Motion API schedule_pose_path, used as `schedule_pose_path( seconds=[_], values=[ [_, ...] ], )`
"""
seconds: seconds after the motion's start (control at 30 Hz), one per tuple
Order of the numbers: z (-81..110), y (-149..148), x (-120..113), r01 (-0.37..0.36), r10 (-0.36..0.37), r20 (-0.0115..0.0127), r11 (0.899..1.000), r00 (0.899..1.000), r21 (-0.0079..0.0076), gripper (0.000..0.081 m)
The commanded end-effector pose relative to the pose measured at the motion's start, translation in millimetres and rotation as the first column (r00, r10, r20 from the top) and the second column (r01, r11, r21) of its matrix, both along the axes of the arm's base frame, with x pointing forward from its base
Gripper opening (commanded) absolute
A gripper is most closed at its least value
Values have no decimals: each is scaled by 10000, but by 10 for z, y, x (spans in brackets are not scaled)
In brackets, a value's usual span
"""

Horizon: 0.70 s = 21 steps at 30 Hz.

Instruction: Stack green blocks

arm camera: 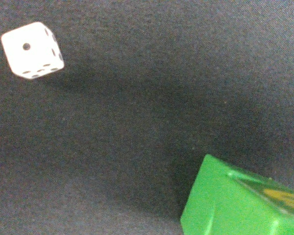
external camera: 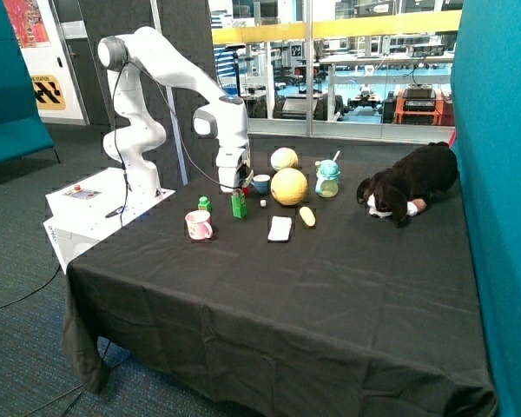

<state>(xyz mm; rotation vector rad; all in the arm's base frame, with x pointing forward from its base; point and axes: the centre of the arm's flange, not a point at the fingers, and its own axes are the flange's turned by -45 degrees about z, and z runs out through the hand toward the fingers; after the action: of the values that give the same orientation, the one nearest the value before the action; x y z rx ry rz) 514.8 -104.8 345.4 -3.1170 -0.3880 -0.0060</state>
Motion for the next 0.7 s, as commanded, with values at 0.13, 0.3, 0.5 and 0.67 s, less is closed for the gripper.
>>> schedule_pose_path(
  seconds=[0.13, 0.3, 0.5, 0.67],
  values=[
    [1, 15, 21, 40, -40, -38, 10000, 10000, -10, 808],
    [43, 1, 10, 22, -22, -38, 10000, 10000, -10, 808],
    [119, -18, 1, 16, -16, -38, 10000, 10000, -10, 808],
    [181, -18, -21, -39, 39, -38, 10000, 10000, -10, 808]
  ],
)
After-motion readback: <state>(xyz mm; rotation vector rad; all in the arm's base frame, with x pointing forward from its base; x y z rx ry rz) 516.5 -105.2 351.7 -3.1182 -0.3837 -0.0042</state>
